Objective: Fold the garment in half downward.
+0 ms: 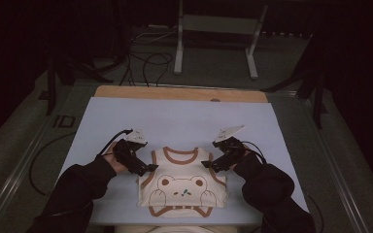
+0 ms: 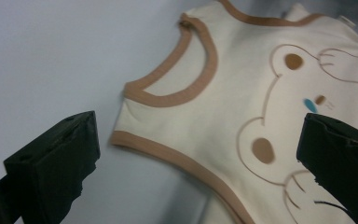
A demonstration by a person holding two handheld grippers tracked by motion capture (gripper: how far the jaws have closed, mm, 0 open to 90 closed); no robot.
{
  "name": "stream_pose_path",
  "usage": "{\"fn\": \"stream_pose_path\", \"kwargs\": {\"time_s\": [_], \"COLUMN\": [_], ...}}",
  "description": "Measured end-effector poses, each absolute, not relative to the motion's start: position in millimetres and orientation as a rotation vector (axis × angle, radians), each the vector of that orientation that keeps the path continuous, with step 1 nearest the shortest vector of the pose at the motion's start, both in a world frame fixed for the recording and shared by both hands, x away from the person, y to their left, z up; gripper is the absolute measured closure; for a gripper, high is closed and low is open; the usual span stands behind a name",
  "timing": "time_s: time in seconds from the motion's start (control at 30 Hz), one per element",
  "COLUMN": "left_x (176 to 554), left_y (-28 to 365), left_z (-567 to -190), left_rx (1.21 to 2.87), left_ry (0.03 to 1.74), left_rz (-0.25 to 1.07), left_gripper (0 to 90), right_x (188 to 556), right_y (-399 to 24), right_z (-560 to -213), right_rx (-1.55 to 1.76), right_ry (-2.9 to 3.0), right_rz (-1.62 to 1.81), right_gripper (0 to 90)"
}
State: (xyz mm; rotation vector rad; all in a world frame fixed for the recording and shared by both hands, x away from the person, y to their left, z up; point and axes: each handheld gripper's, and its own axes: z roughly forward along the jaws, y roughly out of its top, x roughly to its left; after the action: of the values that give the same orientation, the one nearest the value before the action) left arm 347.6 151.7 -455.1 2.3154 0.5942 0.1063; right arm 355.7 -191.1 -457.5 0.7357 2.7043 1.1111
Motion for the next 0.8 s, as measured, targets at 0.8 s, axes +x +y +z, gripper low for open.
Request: {"fn": "stream_pose_path", "kwargs": {"time_s": [0.8], "left_x": [388], "left_y": [141], "left_z": [-504], "left_rx": [2.338], "left_ry": [0.691], "left_rz": [0.086], "left_gripper": [0.3], "right_x": [385], "right_y": [-188], "right_z": [-494], "right_rx": [0.856], "right_ry": [2.717], "right_rz": [1.104], "right_gripper": [9.4]}}
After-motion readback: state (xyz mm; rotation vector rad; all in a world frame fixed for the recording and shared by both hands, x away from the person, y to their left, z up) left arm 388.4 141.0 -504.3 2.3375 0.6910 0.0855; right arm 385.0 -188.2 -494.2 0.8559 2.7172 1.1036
